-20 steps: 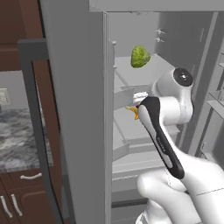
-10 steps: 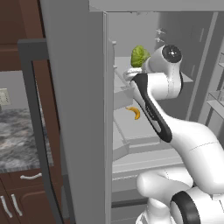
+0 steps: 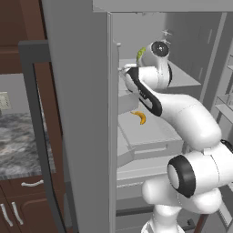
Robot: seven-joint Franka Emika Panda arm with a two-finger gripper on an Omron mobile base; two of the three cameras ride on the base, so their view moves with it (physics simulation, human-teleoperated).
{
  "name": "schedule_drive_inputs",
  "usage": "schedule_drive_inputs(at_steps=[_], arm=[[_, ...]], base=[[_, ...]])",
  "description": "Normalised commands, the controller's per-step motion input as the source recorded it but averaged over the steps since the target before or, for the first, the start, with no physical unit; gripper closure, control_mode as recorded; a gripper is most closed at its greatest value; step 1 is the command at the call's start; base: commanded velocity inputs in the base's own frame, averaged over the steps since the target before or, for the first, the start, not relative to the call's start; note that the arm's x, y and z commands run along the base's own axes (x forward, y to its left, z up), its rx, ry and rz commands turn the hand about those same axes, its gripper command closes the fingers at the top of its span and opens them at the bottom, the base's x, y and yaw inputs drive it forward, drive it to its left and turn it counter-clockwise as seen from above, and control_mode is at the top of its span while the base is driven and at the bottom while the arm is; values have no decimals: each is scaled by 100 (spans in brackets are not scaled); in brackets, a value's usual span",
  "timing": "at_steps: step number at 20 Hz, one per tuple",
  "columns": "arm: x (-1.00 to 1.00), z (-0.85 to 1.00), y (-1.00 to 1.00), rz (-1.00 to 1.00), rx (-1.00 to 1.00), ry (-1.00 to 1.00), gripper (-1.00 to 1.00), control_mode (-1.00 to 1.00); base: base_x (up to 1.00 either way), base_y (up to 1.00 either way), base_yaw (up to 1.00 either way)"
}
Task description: Place the bell pepper in the correct fridge rack based on whether it is a fruit or vegetable. Finally, close the fridge door.
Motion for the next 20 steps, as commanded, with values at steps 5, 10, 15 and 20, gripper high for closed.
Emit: schedule_drive_inputs(at_steps=[5,10,15,20], arm=[[93,-42,-4,0,0,1,100,-100],[46,-42,0,0,0,0,-100,-100],[-9,-11,0,0,0,-2,-100,-100],[-68,15,-1,-1,4,-2,-100,-100]], base=[[0,0,0],[0,0,0],[0,0,0],[0,0,0]])
